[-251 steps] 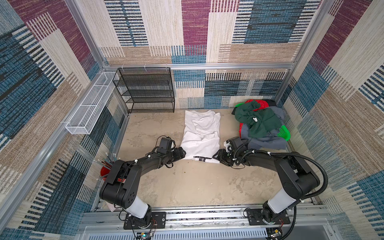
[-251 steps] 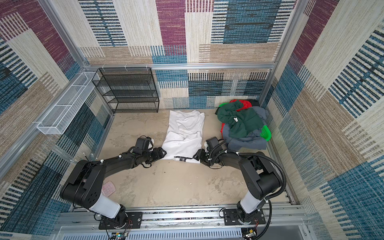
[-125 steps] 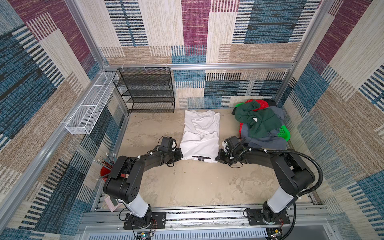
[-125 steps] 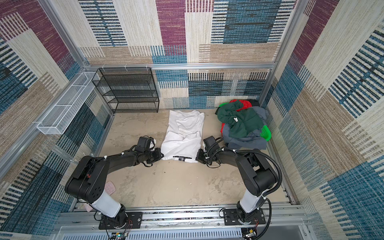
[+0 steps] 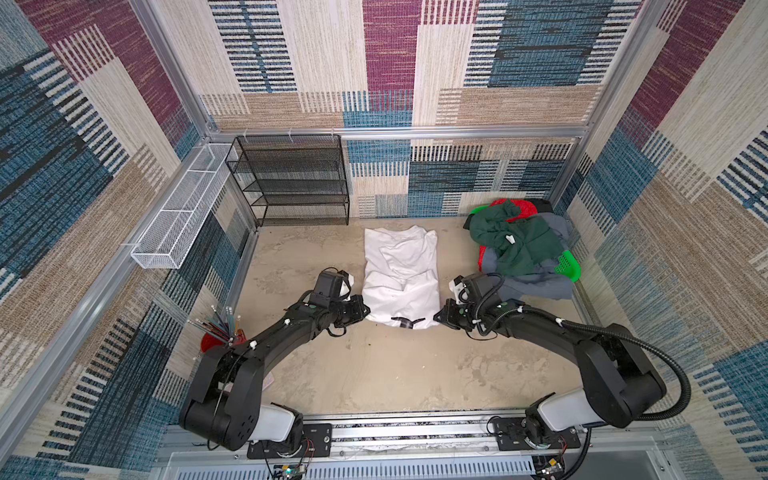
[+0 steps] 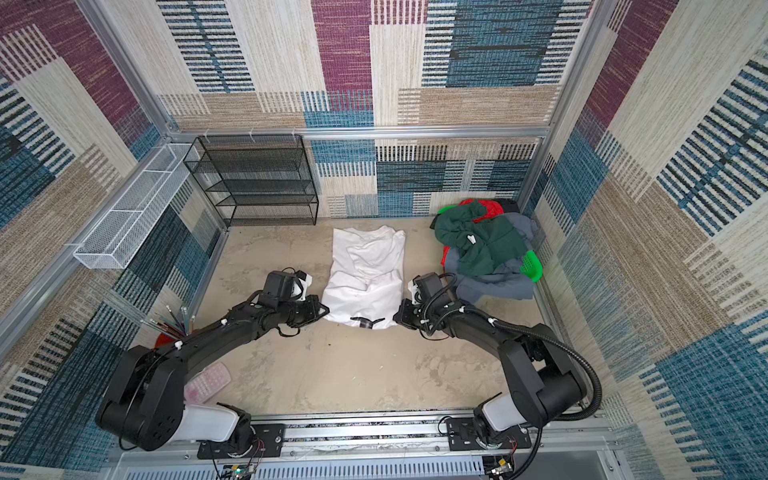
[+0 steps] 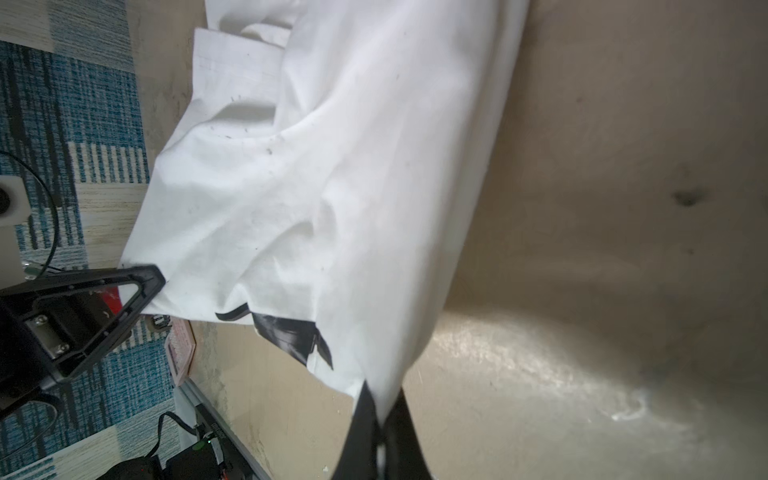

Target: Fold and stack the t-shirts

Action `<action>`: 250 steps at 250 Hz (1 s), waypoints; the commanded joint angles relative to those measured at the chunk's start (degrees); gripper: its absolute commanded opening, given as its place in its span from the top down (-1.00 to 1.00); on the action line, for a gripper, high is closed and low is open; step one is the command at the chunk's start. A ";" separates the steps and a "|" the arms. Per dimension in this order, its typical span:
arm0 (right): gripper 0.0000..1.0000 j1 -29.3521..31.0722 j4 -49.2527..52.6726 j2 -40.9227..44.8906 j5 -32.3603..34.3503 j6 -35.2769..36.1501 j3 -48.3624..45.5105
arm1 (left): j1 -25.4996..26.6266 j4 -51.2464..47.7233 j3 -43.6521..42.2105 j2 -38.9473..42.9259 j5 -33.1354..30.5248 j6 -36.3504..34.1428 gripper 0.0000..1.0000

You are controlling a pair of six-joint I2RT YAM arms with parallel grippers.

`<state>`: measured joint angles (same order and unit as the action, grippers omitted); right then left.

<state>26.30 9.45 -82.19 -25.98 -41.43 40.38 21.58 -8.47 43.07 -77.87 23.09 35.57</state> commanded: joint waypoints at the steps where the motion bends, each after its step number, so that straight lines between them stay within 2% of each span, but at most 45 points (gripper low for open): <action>1: 1.00 0.06 -4.19 3.32 -3.94 -3.50 -1.86 | 1.10 -3.67 -0.78 3.57 1.29 0.06 1.00; 34: 1.00 0.06 -3.01 9.02 -3.69 -3.96 -3.28 | 3.05 -9.30 0.12 7.65 -0.15 -0.02 1.00; 65: 1.00 0.13 0.16 15.11 -4.02 -4.19 -3.00 | 8.44 -16.45 2.60 12.13 -5.15 0.08 1.00; 82: 1.00 0.34 3.66 18.62 -3.21 -4.20 -1.42 | 11.47 -18.49 2.98 14.94 -7.14 1.66 1.00; 112: 1.00 0.94 9.64 24.37 1.98 -5.18 1.20 | 14.28 -21.01 2.87 19.90 -9.14 5.91 1.00; 133: 1.00 0.94 10.44 26.71 1.68 -6.26 2.14 | 16.06 -24.78 4.37 22.94 -12.99 7.64 1.00; 192: 1.00 0.94 12.81 26.26 1.71 -6.39 6.06 | 16.82 -28.80 7.00 24.92 -15.37 8.45 1.00; 250: 1.00 0.94 11.35 21.72 2.86 -4.60 8.69 | 16.79 -28.38 8.49 20.99 -17.16 7.11 1.00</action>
<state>27.20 22.57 -58.54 -24.82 -47.03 48.05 38.39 -35.92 50.02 -55.11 8.25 43.29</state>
